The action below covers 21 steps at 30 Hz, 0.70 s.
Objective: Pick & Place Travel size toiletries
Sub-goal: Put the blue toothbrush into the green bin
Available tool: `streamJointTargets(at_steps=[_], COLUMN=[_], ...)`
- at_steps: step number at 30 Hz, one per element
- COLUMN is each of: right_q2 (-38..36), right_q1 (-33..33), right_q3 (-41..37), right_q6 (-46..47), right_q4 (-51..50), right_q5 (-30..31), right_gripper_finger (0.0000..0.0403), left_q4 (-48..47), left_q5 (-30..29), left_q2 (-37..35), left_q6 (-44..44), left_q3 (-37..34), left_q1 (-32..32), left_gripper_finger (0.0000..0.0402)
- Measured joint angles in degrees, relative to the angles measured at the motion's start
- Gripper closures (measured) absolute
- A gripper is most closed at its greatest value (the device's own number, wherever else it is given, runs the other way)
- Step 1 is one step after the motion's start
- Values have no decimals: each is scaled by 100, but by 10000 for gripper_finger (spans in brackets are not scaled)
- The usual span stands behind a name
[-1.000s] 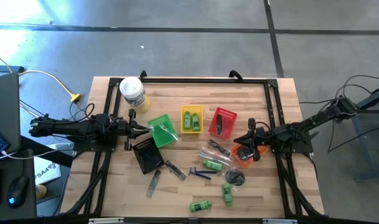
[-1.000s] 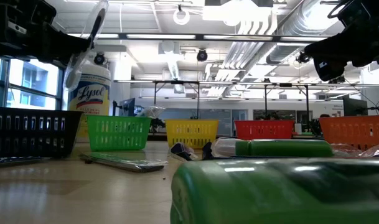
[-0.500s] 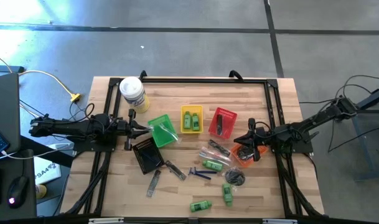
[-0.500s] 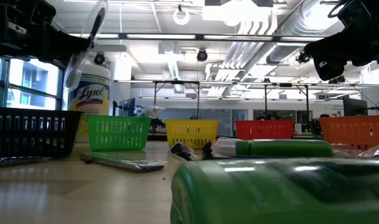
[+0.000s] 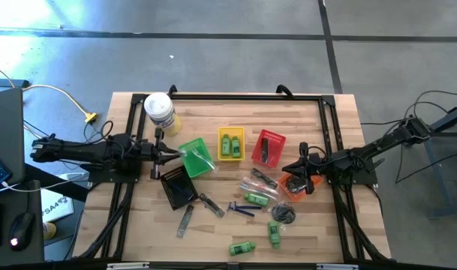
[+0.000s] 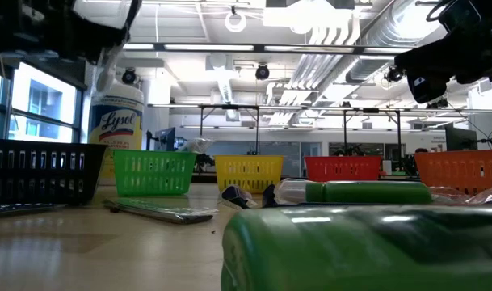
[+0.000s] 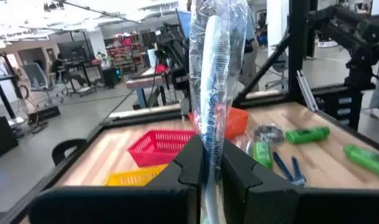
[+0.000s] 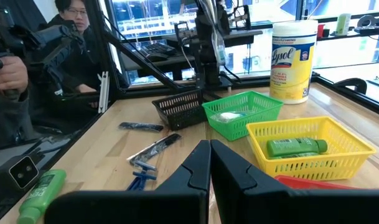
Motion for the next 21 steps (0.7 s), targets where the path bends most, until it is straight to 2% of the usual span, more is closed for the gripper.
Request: streamJointTargets(at_steps=[5, 11, 16, 21], right_q2=[0, 0, 0, 0], right_q1=[-2, -1, -2, -1], right_q3=[0, 0, 0, 0], right_q6=[0, 0, 0, 0], right_q4=[2, 1, 0, 0], right_q5=[-13, -21, -22, -85], right_gripper_finger=[400, 400, 400, 400], left_q4=[-178, -390, -387, 221], left_q5=[-95, -532, -645, -632], left_q2=[676, 1822, 2772, 3554], left_q6=[328, 690, 873, 1136], left_q3=[463, 946, 1259, 1307], left_q1=[0, 2, 2, 4], left_gripper_finger=[380, 380, 380, 380])
